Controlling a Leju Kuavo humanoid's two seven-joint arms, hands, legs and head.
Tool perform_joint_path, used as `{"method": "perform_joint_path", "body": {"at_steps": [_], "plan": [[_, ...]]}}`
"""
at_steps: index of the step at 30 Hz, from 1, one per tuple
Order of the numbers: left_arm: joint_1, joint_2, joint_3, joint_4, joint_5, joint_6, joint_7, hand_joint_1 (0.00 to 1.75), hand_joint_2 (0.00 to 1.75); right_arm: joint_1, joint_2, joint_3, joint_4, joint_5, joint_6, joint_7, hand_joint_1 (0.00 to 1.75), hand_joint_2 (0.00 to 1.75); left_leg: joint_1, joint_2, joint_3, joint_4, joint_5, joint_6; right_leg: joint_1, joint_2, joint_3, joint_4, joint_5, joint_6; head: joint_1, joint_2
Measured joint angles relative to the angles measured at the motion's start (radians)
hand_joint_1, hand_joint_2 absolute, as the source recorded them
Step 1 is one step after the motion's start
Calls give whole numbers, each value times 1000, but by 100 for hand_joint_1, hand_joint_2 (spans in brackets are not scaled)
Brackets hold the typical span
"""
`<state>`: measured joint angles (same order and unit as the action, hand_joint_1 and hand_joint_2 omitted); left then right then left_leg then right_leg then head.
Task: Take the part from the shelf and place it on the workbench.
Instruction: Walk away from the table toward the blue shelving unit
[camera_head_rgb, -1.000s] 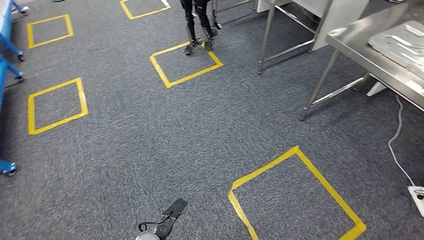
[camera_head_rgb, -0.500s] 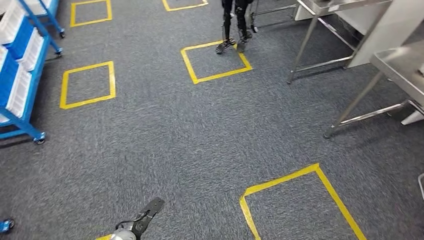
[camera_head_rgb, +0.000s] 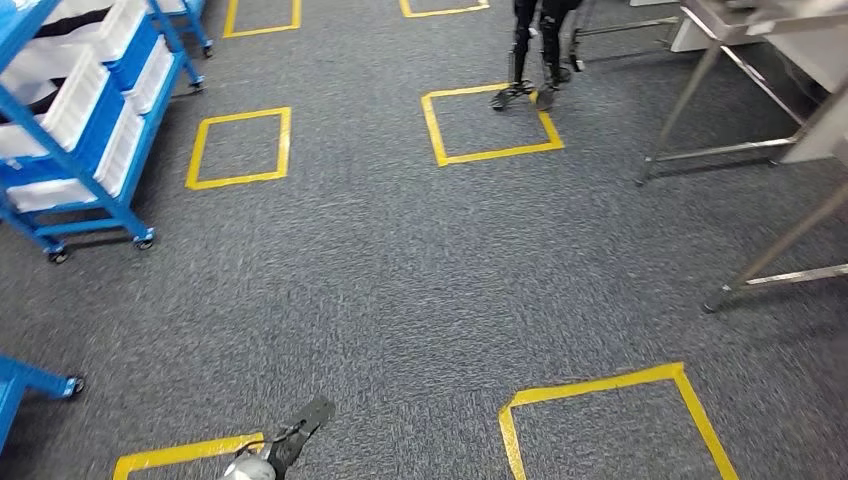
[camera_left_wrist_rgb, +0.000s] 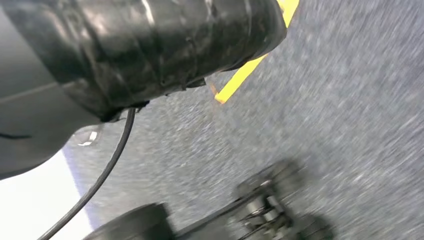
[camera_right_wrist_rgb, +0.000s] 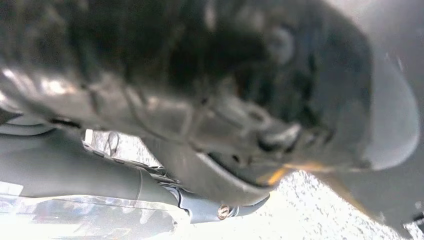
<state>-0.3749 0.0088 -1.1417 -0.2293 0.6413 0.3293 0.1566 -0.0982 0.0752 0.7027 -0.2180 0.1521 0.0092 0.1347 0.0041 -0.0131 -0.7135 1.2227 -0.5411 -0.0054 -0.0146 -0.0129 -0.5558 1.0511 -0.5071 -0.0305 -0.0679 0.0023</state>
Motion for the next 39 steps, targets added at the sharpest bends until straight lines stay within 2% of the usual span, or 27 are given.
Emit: {"method": "perform_joint_path", "body": {"at_steps": [2, 3, 4, 6, 8, 9, 10, 11, 13, 15, 17, 18, 19, 20, 22, 24, 26, 27, 28, 30, 31, 32, 33, 34, 35, 37, 39], "plan": [[-10, -9, -1, 0, -4, 44, -19, 0, 0, 2, 0, 0, 0, -26, -9, 2, 0, 0, 1, 7, -46, 87, -22, 2, 5, -31, 1, 0, -4, -3, 0, 0], [-12, -12, -1, 0, -3, 68, -23, 0, 0, 2, 0, 0, 0, -32, -11, 6, 0, 0, 0, 8, -44, 80, -8, 5, 7, -44, 3, 0, -6, -4, 0, 0], [-12, -16, -1, 0, 2, 92, -23, 0, 0, 2, 0, 1, 0, -33, -12, 12, 0, 0, -2, 11, -22, 37, 21, 11, 9, -56, 5, 0, -8, -4, 0, 0], [-14, -24, -1, 0, 23, 126, -11, 0, 0, 1, 1, 3, -1, -20, -1, 31, 0, 0, -15, 53, 48, -99, 78, 29, 14, -78, 13, -1, -14, -2, 0, 0], [-17, -35, -1, 0, 43, 139, -2, 0, 0, 1, 1, 10, -2, -16, 10, 49, 0, 0, -32, 91, 90, -181, 94, 40, 18, -100, 19, -5, -19, 5, 1, 0], [-5, -38, -1, 0, 47, 142, -12, 0, 0, 1, 1, 13, -2, -27, 6, 52, 0, 0, -37, 91, 93, -191, 89, 42, 19, -112, 24, -9, -22, 10, 1, 0], [20, -40, -1, 0, 50, 149, -40, 0, 0, 0, 1, 15, -2, -43, -2, 51, 0, 0, -38, 78, 97, -199, 90, 44, 20, -123, 31, -14, -24, 15, 2, 0], [57, -40, 0, 0, 56, 158, -85, 0, 0, 0, 0, 16, -3, -58, -12, 48, 0, 0, -35, 66, 107, -209, 91, 45, 18, -120, 40, -16, -29, 20, 2, 0], [142, -39, 2, 1, 87, 177, -173, 0, 0, 1, -1, 16, -3, -71, -25, 45, 0, 0, -27, 48, 134, -232, 93, 48, 15, -70, 37, 18, -57, 31, 4, 0], [208, -40, 4, 4, 124, 172, -197, 0, 0, 5, -2, 17, -4, -67, -29, 48, 0, 0, -24, 29, 144, -239, 93, 58, 12, -12, -18, 128, -110, 35, 5, 0], [242, -41, 5, 6, 139, 151, -183, 0, 0, 9, -2, 20, -3, -59, -23, 54, 0, 0, -23, -4, 141, -236, 92, 65, 11, 1, -82, 234, -139, 40, 6, 0], [246, -41, 5, 6, 137, 140, -176, 0, 0, 9, -4, 22, -3, -56, -18, 58, 0, 0, -22, -27, 141, -233, 90, 64, 9, 3, -95, 242, -125, 42, 7, 0], [248, -41, 5, 6, 131, 128, -170, 0, 0, 9, -5, 24, -3, -54, -13, 60, 0, 0, -19, -49, 141, -228, 88, 61, 6, 7, -89, 214, -93, 45, 7, 0], [248, -41, 5, 6, 125, 112, -162, 0, 0, 7, -6, 26, -3, -48, -3, 62, 0, 0, -16, -69, 142, -220, 83, 56, 1, 20, -70, 158, -50, 47, 7, 0], [231, -39, 5, 7, 120, 65, -113, 0, 0, 4, -7, 35, -3, -16, 29, 71, 0, 0, -12, -103, 135, -199, 74, 45, -9, 74, -34, 53, 2, 48, 7, 0], [172, -33, 5, 8, 123, 11, -17, 0, 0, -1, -8, 57, -4, 24, 62, 82, 0, 0, -8, -132, 116, -187, 74, 32, -10, 101, -29, 21, 5, 39, 7, 0], [101, -22, 5, 9, 121, -21, 60, 0, 0, -11, -7, 77, -4, 39, 72, 91, 0, 0, -1, -158, 100, -189, 81, 18, -6, 75, -27, 13, 12, 22, 8, 0], [75, -17, 6, 9, 119, -29, 77, 0, 0, -15, -7, 84, -4, 40, 69, 93, 0, 0, -1, -146, 95, -185, 79, 12, -6, 62, -23, 7, 15, 14, 8, 0], [53, -12, 6, 10, 113, -38, 87, 0, 0, -16, -7, 90, -4, 41, 64, 91, 0, 0, -1, -115, 84, -162, 67, 8, -5, 49, -17, 0, 19, 7, 5, 0], [21, -6, 7, 10, 96, -57, 98, 0, 0, -14, -7, 105, -5, 45, 56, 81, 0, 0, -3, -34, 38, -61, 17, 1, -2, 25, -8, -8, 20, 0, -1, 0], [11, -4, 7, 10, 87, -65, 104, 0, 0, -12, -8, 112, -5, 46, 54, 76, 0, 0, -2, -10, 3, 6, -11, -3, 0, 11, -6, -9, 19, -3, -3, 0], [7, -2, 7, 10, 83, -69, 111, 0, 0, -11, -9, 118, -4, 46, 53, 73, 0, 0, -1, -1, -26, 59, -26, -5, 2, -2, -6, -9, 18, -4, -3, 0], [7, 0, 7, 10, 81, -72, 117, 0, 0, -11, -10, 123, -4, 44, 52, 71, 0, 0, -1, 4, -42, 84, -26, -6, 3, -15, -5, -9, 15, -5, -3, 0], [7, 3, 6, 10, 80, -75, 123, 0, 0, -11, -10, 126, -4, 42, 51, 71, 0, 0, 0, 6, -36, 68, -6, -6, 4, -28, -3, -9, 13, -5, -3, 0], [7, 6, 6, 10, 81, -80, 129, 0, 0, -11, -11, 129, -4, 39, 51, 71, 0, 0, -1, 13, -11, 16, 28, -3, 5, -42, 1, -9, 9, -4, -3, 0], [4, 12, 6, 10, 82, -90, 137, 0, 0, -12, -11, 136, -4, 34, 52, 71, 0, 0, -10, 56, 61, -126, 86, 9, 9, -67, 10, -10, 1, 1, -2, 0], [-1, 16, 6, 10, 83, -96, 141, 0, 0, -12, -11, 142, -4, 32, 52, 71, 0, 0, -22, 87, 98, -198, 101, 22, 11, -88, 17, -12, -5, 8, -2, 0]]}}
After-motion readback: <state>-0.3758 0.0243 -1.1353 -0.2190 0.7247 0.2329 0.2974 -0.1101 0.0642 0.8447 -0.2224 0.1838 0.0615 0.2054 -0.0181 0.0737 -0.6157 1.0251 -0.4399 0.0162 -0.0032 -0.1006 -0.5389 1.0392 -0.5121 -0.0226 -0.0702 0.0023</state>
